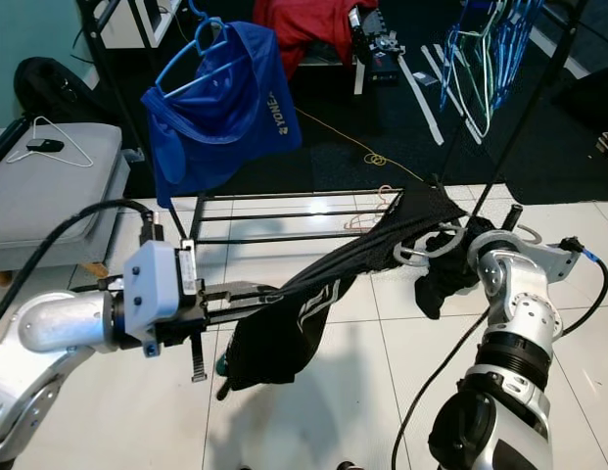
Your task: Hang hanger
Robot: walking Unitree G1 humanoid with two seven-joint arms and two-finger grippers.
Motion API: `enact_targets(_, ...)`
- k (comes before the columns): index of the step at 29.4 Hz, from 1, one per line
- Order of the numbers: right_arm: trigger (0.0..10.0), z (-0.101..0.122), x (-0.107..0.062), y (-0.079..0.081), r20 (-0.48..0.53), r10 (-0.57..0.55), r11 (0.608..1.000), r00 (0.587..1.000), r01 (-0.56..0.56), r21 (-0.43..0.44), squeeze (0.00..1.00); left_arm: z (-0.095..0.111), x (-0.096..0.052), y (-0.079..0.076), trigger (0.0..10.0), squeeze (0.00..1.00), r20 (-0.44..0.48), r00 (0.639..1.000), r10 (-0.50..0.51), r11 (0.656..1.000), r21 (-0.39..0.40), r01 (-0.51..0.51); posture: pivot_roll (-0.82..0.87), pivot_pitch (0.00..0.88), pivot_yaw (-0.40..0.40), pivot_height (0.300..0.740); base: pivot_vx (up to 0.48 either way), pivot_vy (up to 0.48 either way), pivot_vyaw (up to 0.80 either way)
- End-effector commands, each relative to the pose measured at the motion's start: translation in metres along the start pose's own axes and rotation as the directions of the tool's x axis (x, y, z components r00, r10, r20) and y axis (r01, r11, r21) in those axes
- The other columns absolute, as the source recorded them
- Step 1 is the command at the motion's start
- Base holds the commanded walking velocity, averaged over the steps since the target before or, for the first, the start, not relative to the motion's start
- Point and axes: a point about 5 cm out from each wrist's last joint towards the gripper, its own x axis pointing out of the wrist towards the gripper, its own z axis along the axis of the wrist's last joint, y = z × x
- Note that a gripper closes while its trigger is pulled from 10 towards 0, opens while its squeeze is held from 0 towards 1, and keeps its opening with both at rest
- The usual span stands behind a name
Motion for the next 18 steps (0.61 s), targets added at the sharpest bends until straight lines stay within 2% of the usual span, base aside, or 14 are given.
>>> enact_targets(1,10.0,0.014,-0.002,0.006,0.055,0.036,0.999,0.998,-0.037,0.014,0.00,0.005,0.000,-0.007,10.0,0.00,0.009,0.999,-0.045,0.999,0.028,0.045,-0.03,0.259,-0.023,0.740,0.000,0.000,0.00)
enact_targets(3,10.0,0.012,-0.001,0.002,0.039,0.019,0.999,0.999,-0.018,-0.034,0.00,0.014,0.006,-0.003,10.0,0.00,0.067,0.998,-0.019,0.999,0.028,0.017,-0.03,0.254,-0.024,0.740,0.000,0.000,0.00)
enact_targets(8,10.0,0.011,-0.001,-0.001,0.039,0.007,0.999,0.999,-0.005,-0.049,0.00,0.019,0.009,-0.002,10.0,0.00,0.100,0.995,-0.013,1.000,0.020,0.011,-0.03,0.253,-0.024,0.740,0.000,0.000,0.00)
enact_targets(9,10.0,0.011,-0.001,-0.005,0.044,-0.008,0.998,0.999,0.011,-0.066,0.00,0.026,0.013,-0.002,10.0,0.00,0.144,0.989,-0.010,1.000,0.007,0.010,-0.03,0.254,-0.024,0.740,0.000,0.000,0.00)
enact_targets(10,10.0,0.011,-0.001,-0.005,0.044,-0.008,0.998,0.999,0.011,-0.066,0.00,0.026,0.013,-0.002,10.0,0.00,0.144,0.989,-0.010,1.000,0.007,0.010,-0.03,0.254,-0.024,0.740,0.000,0.000,0.00)
enact_targets(11,10.0,0.010,0.001,-0.008,0.055,-0.028,0.996,0.998,0.032,-0.083,0.00,0.037,0.021,-0.005,10.0,0.00,0.207,0.978,-0.017,1.000,-0.014,0.020,-0.03,0.256,-0.023,0.740,0.000,0.000,0.00)
enact_targets(12,10.0,0.010,0.001,-0.008,0.055,-0.028,0.996,0.998,0.032,-0.083,0.00,0.037,0.021,-0.005,10.0,0.00,0.207,0.978,-0.017,1.000,-0.014,0.020,-0.03,0.256,-0.023,0.740,0.000,0.000,0.00)
enact_targets(13,10.0,0.007,0.003,-0.011,0.064,-0.043,0.994,0.997,0.050,-0.101,0.00,0.046,0.027,-0.008,10.0,0.00,0.258,0.966,-0.030,0.999,-0.036,0.041,-0.03,0.259,-0.022,0.740,0.000,0.000,0.00)
enact_targets(18,10.0,-0.001,0.008,-0.010,0.082,-0.050,0.994,0.995,0.057,-0.090,0.00,0.055,0.035,-0.016,10.0,0.00,0.305,0.950,-0.067,0.994,-0.065,0.091,-0.03,0.261,-0.021,0.740,0.000,0.000,0.00)
